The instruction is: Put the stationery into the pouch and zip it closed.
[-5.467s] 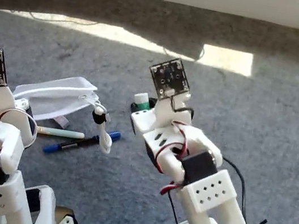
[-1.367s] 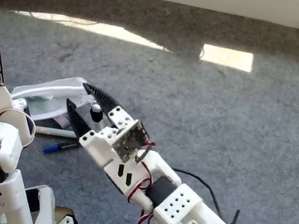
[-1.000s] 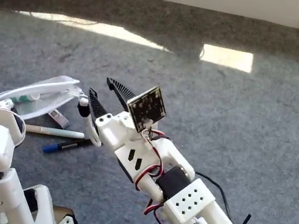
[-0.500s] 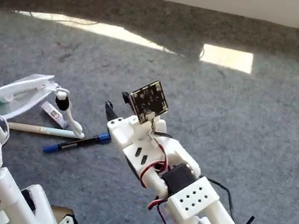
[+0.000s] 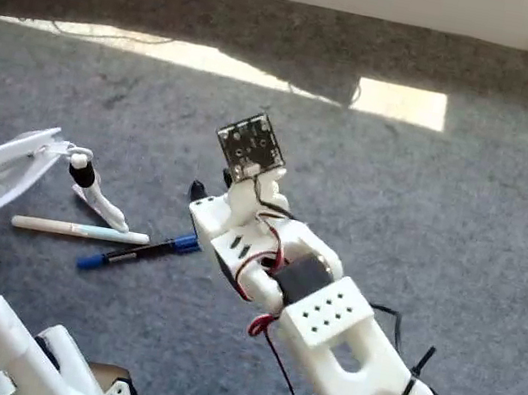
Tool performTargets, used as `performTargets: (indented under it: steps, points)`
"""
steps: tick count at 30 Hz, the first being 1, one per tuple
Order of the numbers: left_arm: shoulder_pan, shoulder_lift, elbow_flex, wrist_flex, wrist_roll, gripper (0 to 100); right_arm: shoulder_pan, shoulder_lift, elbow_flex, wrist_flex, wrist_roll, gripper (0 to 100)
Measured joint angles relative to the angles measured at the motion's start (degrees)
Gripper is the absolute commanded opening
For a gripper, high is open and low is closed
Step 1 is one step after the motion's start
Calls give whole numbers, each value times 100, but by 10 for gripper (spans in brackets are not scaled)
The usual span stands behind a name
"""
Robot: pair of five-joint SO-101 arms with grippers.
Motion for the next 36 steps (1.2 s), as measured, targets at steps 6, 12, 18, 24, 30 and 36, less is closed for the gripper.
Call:
performTargets:
  steps: [6,12,18,24,30,36]
  points:
    - [-18,0,149,-167,0,7,88,1407,-1609,1477,-1266,144]
    - [-18,0,229,-229,0,7,88,2813,-3191,2752,-2391,144]
    - [-9,0,229,-246,0,7,88,4141,-4176,3165,-3420,144]
    - [-9,0,229,-246,0,7,79,5152,-4809,3191,-4264,144]
    - [-9,0,229,-246,0,7,79,5618,-5055,3191,-5064,142]
    - [-9,0,229,-246,0,7,79,6119,-5371,3059,-5231,142]
